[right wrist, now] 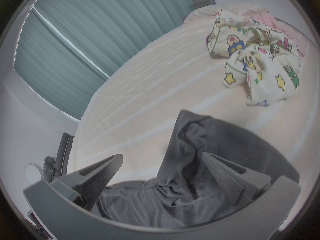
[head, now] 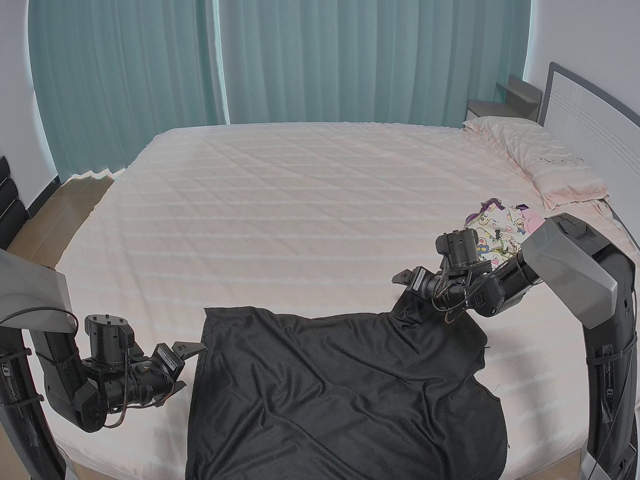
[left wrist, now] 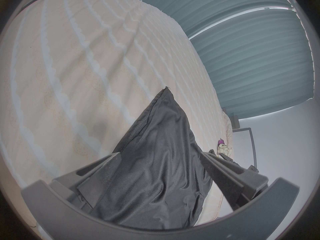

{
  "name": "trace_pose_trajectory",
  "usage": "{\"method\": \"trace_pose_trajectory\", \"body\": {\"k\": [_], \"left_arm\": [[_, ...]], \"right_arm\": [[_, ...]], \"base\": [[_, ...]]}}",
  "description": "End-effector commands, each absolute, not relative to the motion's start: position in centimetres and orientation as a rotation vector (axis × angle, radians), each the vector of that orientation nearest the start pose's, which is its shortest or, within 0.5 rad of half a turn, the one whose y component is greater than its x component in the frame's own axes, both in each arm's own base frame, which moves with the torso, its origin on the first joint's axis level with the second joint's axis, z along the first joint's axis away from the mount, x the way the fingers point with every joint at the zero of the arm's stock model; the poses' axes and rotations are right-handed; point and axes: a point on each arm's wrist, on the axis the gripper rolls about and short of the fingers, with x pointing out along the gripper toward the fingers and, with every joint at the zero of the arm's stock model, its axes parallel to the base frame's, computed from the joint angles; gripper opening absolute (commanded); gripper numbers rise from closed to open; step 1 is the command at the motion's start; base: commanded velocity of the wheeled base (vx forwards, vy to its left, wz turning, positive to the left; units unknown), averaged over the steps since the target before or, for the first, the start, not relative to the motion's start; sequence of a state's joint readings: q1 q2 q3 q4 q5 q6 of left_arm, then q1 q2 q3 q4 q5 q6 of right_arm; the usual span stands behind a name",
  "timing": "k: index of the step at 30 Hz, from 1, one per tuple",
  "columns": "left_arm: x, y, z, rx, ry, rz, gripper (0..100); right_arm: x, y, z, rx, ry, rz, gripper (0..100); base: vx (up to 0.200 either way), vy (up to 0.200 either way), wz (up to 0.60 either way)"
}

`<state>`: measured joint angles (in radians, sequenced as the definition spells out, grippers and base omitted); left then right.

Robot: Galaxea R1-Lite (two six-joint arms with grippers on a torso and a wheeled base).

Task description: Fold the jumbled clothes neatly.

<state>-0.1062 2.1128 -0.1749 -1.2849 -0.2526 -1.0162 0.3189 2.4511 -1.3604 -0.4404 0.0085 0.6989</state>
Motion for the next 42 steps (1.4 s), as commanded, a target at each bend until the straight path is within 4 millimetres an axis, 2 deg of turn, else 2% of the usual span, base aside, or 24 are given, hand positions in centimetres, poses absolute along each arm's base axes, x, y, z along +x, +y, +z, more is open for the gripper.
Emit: {"method": "trace_pose_trajectory", "body": {"k": [1, 2, 5, 9, 15, 16, 19, 22, 26, 31, 32, 37, 42], "left_arm": [[24.1, -3.2, 0.4, -1.019, 0.781, 0.02, 100], [24.1, -3.2, 0.5, -1.02, 0.778, 0.019, 100], [24.1, -3.2, 0.5, -1.02, 0.779, 0.02, 100], [24.2, -3.1, 0.6, -1.021, 0.772, 0.017, 100], [24.5, -3.2, 0.7, -1.023, 0.763, 0.006, 100], [24.7, -3.2, 0.7, -1.022, 0.758, 0.001, 100], [24.9, -3.3, 0.7, -1.023, 0.756, 0.0, 100], [25.0, -3.3, 0.7, -1.024, 0.753, -0.005, 100], [25.0, -3.4, 0.7, -1.03, 0.754, -0.006, 100], [25.4, -3.4, 0.8, -1.037, 0.742, -0.011, 100], [25.5, -3.4, 0.8, -1.037, 0.741, -0.012, 100], [25.6, -3.5, 0.7, -1.038, 0.743, -0.012, 100], [25.9, -4.1, 0.6, -1.067, 0.751, -0.022, 100]], "right_arm": [[43.3, 14.9, 0.1, 0.558, 0.751, 0.079, 100], [43.3, 15.0, 0.0, 0.553, 0.757, 0.081, 0], [43.6, 15.3, -1.1, 0.54, 0.782, 0.076, 0], [44.8, 16.2, -1.7, 0.533, 0.807, 0.068, 0], [45.4, 16.4, -0.1, 0.545, 0.742, 0.073, 0], [45.9, 16.6, 0.7, 0.558, 0.676, 0.085, 0], [46.4, 17.1, 1.1, 0.568, 0.611, 0.105, 0], [47.0, 18.1, 1.2, 0.569, 0.477, 0.133, 0], [47.1, 19.1, 1.9, 0.531, 0.434, 0.179, 0], [48.0, 19.0, -0.5, 0.449, 0.444, 0.159, 0], [48.1, 19.0, -0.8, 0.445, 0.446, 0.156, 100], [48.1, 18.9, -1.4, 0.45, 0.443, 0.153, 100], [48.5, 17.7, 0.2, 0.479, 0.364, 0.151, 100]], "base": [[0.0, 0.0, 0.0], [0.0, 0.0, 0.0], [0.0, 0.0, 0.0], [0.0, 0.0, 0.0], [0.0, 0.0, 0.0], [0.0, 0.0, 0.0], [0.0, 0.0, 0.0], [0.0, 0.0, 0.0], [0.0, 0.0, 0.0], [0.0, 0.0, 0.0], [0.0, 0.0, 0.0], [0.0, 0.0, 0.0], [0.0, 0.0, 0.0]]}}
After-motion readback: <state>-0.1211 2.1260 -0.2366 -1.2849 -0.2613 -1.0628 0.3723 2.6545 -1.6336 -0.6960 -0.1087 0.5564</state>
